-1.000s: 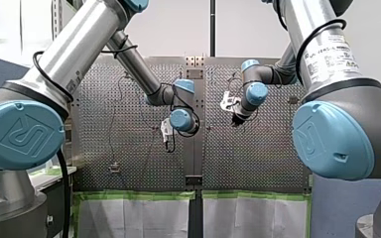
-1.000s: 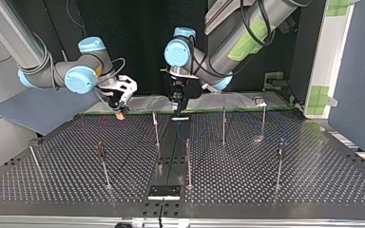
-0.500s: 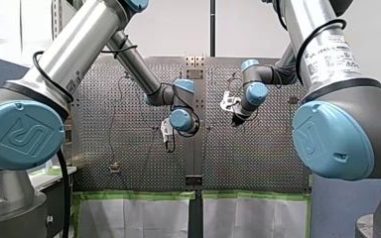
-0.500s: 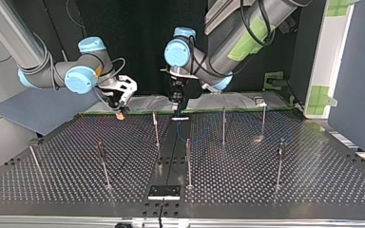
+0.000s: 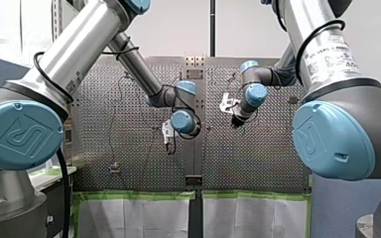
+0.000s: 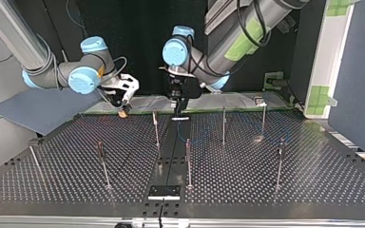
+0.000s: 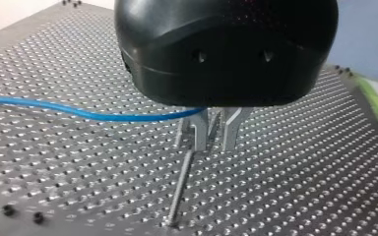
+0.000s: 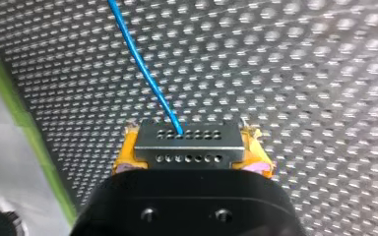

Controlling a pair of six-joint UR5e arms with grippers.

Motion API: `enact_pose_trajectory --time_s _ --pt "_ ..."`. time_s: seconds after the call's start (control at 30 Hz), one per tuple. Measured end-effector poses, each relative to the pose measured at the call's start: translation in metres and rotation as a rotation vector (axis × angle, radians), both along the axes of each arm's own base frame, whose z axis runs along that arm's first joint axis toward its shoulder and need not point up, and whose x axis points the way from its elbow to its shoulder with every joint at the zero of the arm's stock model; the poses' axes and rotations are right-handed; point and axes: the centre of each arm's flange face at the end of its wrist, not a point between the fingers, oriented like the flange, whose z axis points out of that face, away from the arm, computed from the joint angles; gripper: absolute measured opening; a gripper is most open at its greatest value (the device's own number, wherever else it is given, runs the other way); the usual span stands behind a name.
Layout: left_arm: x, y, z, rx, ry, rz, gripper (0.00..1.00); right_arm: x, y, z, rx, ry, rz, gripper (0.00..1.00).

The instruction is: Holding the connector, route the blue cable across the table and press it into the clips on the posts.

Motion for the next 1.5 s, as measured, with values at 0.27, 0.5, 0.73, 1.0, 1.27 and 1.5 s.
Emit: enact_pose_trajectory --time_s 0.27,0.5,0.73,1.0,1.27,1.5 --pt "-0.001 -0.001 -0.004 0.005 0.006 -0.002 0.16 0.001 0.000 -0.039 0.065 0.037 0.004 0.00" --pt "-0.001 -0.001 -0.004 0.005 0.006 -0.002 0.16 0.002 0.000 -0.046 0.076 0.042 0.005 0.00" --pt "-0.001 -0.001 -0.004 0.005 0.006 -0.002 0.16 0.002 0.000 -0.046 0.077 0.043 0.005 0.00" --pt "-0.001 -0.001 -0.004 0.005 0.006 -0.002 0.16 0.002 0.000 -0.046 0.077 0.042 0.005 0.00" --pt "-0.001 -0.001 -0.004 0.005 0.006 -0.002 0.16 0.002 0.000 -0.046 0.077 0.042 0.005 0.00" --pt "-0.001 -0.001 -0.004 0.005 0.006 -0.002 0.23 0.002 0.000 -0.046 0.077 0.043 0.005 0.00"
